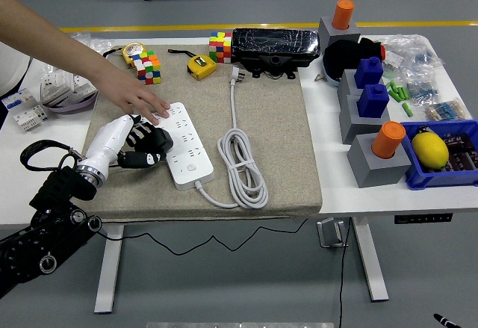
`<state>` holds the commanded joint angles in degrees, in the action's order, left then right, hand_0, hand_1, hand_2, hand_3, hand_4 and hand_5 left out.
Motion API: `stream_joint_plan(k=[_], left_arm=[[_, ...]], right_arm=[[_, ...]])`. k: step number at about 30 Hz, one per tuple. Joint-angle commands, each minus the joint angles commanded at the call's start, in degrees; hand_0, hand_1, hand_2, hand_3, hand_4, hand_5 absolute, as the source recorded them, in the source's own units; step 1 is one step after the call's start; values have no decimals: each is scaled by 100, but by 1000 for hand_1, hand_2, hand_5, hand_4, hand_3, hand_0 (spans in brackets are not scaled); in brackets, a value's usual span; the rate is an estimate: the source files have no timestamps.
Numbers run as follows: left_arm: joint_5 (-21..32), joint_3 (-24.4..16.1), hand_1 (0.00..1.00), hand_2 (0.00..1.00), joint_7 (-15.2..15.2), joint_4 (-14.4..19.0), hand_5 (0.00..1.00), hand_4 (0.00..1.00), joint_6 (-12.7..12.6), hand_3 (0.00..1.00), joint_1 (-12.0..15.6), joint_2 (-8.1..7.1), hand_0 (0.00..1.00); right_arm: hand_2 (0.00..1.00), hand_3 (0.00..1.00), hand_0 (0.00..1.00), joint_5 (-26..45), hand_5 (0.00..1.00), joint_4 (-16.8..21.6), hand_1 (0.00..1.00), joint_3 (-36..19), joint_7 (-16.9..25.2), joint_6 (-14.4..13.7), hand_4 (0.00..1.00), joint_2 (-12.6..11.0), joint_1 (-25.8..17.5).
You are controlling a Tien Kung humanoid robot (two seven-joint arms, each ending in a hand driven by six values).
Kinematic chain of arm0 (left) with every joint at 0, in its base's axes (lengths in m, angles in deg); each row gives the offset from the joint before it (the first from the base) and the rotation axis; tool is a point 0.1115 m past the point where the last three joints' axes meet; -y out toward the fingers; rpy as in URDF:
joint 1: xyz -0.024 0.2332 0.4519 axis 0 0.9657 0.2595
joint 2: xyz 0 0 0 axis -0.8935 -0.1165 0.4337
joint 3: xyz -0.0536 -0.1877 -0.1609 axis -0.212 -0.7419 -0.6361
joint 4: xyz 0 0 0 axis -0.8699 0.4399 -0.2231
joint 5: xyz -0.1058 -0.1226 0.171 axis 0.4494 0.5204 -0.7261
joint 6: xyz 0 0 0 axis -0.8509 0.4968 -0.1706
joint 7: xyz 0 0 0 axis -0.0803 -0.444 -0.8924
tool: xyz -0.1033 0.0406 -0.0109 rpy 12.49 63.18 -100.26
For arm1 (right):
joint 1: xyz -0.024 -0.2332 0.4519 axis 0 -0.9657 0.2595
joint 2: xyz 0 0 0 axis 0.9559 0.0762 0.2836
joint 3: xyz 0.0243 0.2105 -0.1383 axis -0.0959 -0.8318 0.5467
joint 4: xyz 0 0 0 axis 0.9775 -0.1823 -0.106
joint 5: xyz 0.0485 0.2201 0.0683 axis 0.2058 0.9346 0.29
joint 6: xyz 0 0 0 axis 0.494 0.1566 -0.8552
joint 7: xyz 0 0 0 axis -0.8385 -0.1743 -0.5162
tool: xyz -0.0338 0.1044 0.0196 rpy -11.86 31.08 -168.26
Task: Put the plug near the board,insert it into the board,press the button,pull the plug out
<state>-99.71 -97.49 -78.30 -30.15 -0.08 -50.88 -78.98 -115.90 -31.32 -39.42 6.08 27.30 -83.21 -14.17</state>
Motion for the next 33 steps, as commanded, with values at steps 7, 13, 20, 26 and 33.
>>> stream_joint_plan(k=[7,13,20,26,33], left_arm=[[144,15,790,768,-21,-56,424,998,57,812,-18,27,756],[174,-4,801,789,-31,-49,480,998,62,830,-11,32,759],[176,-66,801,792,-77,13,502,998,-7,826,24,33,755],[176,-187,781,755,-252,362,519,998,-380,786,212,-31,743],[20,-232,782,749,-386,1128,513,947,-886,763,721,-283,743]], right_arm=[[639,561,651,5,548,1,646,12,-3,3,983,4,-2],[639,560,650,0,550,6,646,-2,-4,2,982,5,-9],[639,562,651,-1,549,17,646,6,-6,3,983,8,-5],[639,561,651,-10,549,36,646,-3,-7,1,982,1,0],[639,561,650,-13,549,30,646,25,-6,-3,982,2,-6]])
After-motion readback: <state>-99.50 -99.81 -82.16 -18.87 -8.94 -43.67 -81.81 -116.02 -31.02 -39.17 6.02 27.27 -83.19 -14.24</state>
